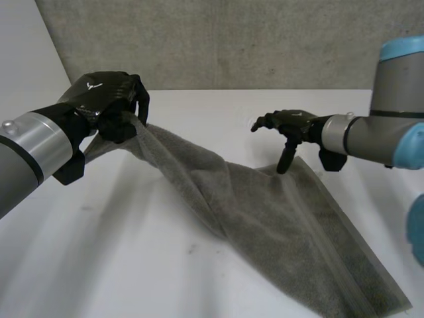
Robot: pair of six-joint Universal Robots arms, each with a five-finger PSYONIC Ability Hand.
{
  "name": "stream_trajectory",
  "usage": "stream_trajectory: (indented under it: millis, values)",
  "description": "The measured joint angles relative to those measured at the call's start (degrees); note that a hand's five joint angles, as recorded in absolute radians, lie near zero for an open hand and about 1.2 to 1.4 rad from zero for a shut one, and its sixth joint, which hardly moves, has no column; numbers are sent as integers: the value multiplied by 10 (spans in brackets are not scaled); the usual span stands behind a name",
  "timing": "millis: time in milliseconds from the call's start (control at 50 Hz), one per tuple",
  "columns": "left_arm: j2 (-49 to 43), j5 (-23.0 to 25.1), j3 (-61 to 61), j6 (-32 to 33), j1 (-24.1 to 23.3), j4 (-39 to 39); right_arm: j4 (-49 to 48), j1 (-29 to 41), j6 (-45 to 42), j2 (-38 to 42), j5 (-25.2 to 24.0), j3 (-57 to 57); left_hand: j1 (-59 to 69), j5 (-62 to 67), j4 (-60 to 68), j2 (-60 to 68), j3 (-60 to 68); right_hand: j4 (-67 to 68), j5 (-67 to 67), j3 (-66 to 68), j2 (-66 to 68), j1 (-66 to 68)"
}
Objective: Fold the towel.
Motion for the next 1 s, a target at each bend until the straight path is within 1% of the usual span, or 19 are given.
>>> stream_trajectory:
  millis: [100, 300, 380, 420, 440, 460, 520, 540, 560, 580, 620, 680, 740, 800, 860, 960, 1000]
  values:
    - [1, 0, -3, 0, 0, 0, -1, 15, 4, 45, -2, -32, 0, 0, 0, 0, 0, 1, 0, 0, 1, 7]
    - [5, 0, -3, 0, 0, -1, -4, 46, -2, 97, -12, -30, 0, 0, 0, 0, 0, 2, 24, 13, 5, 22]
    - [11, 0, -3, 0, 0, -1, -6, 53, -4, 107, -13, -30, 0, 0, 0, 0, 0, 72, 89, 80, 71, 85]
    - [14, 0, -3, 0, 1, -1, -9, 57, -5, 111, -13, -32, 0, 0, 0, 0, 0, 169, 186, 176, 169, 183]
    - [15, 0, -3, 0, 1, -1, -10, 58, -5, 112, -13, -32, 0, 0, 0, 0, 0, 190, 207, 205, 199, 207]
    - [16, 0, -4, 0, 1, 0, -12, 59, -5, 113, -13, -33, 0, 0, 0, 0, 0, 258, 274, 265, 262, 268]
    - [17, 0, -6, 0, 2, 0, -17, 61, -5, 114, -12, -36, 0, 0, 0, 0, 0, 345, 359, 351, 360, 364]
    - [17, 0, -6, 0, 2, 0, -19, 61, -5, 114, -11, -38, 0, 0, 0, 0, 0, 431, 434, 433, 436, 441]
    - [17, 0, -7, 0, 3, 0, -23, 62, -5, 114, -11, -40, 0, 0, 0, 0, 0, 528, 545, 529, 536, 541]
    - [17, 0, -7, 0, 5, 1, -25, 62, -5, 114, -10, -43, 0, 0, 0, 0, 0, 568, 581, 567, 576, 584]
    - [15, 0, -8, 0, 6, 1, -30, 62, -5, 113, -8, -48, 0, 0, 0, 0, 0, 607, 618, 601, 603, 621]
    - [7, 0, -4, 1, 9, 5, -40, 61, -6, 109, -2, -67, 0, 0, 0, 0, 0, 622, 624, 609, 606, 626]
    - [-8, 0, 3, 3, 11, 9, -53, 61, -10, 103, 10, -95, 0, 0, 0, 0, 0, 623, 624, 609, 606, 626]
    - [-43, -2, 37, 11, 11, 15, -75, 61, -28, 87, 34, -132, 0, 0, 0, 0, 0, 623, 624, 609, 606, 627]
    - [-94, -5, 98, 24, 12, 21, -106, 61, -59, 64, 67, -168, 0, 0, 0, 0, 1, 623, 624, 609, 606, 627]
    - [-181, -18, 242, 38, 11, 27, -178, 61, -121, 12, 124, -204, 0, 0, 0, 0, 1, 623, 624, 609, 606, 627]
    - [-224, -34, 331, 41, 11, 32, -218, 61, -145, -16, 148, -208, 0, 0, 0, 0, 1, 623, 624, 609, 606, 627]
